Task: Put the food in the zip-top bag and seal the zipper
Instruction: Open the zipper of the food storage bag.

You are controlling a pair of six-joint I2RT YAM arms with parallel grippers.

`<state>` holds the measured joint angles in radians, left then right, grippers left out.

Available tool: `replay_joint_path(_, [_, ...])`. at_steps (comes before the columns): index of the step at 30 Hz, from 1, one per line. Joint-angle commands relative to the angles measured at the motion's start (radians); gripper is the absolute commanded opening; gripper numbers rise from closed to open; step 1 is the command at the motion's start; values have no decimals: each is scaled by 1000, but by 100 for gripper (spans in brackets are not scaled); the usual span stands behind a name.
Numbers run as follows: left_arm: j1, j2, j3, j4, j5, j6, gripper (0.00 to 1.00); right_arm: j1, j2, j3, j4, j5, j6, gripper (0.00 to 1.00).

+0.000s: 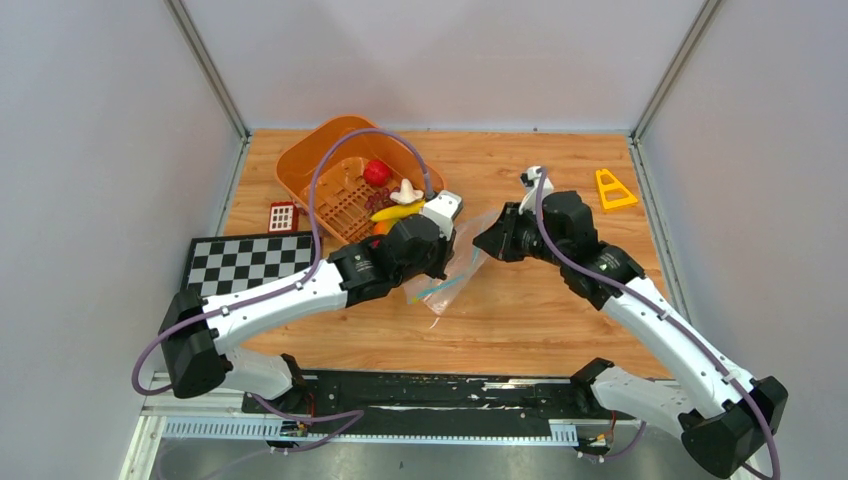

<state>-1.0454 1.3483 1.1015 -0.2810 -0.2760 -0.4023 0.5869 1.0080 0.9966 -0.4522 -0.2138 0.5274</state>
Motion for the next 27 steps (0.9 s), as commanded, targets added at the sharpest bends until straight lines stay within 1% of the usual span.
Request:
replay_joint_path(1, [-1, 9, 89, 34, -18, -23, 0, 35, -6, -53, 36, 6, 75, 11])
replay_joint_path(2, [-2, 15, 95, 33, -15, -27, 0, 45, -6, -56, 34, 28, 82, 13])
replay_joint_path(5, [-1, 22, 102, 34, -9, -42, 0, 63, 2, -46, 7, 95, 83, 31])
replay_joint_path(8, [-5, 20, 100, 39, -7, -59, 0, 75, 26, -37, -6, 124, 92, 42])
replay_joint_path(9, [-5, 19, 97, 40, -12, -65, 0, 78, 32, -42, 8, 116, 96, 43])
replay_joint_path(15, [-5, -3, 90, 32, -87, -100, 0, 108, 1, -100, 75, 150, 177, 42])
replay_joint_path(19, [-5, -8, 93, 24, -135, -121, 0, 121, -56, -140, 96, 186, 215, 37])
replay_joint_path(22, [-5, -8, 91, 36, -138, -127, 0, 124, -71, -152, 100, 191, 226, 17])
replay_joint_path(24, [-5, -9, 89, 44, -124, -124, 0, 124, -68, -142, 88, 211, 208, 8])
replay_joint_path(25, [-4, -10, 88, 43, -124, -125, 0, 122, -65, -125, 63, 255, 190, 3])
replay_joint_path(26, [-4, -13, 87, 37, -131, -123, 0, 123, -65, -103, 34, 286, 172, 0])
replay_joint_path(27, [-3, -15, 86, 27, -145, -122, 0, 122, -70, -78, 8, 308, 148, 0])
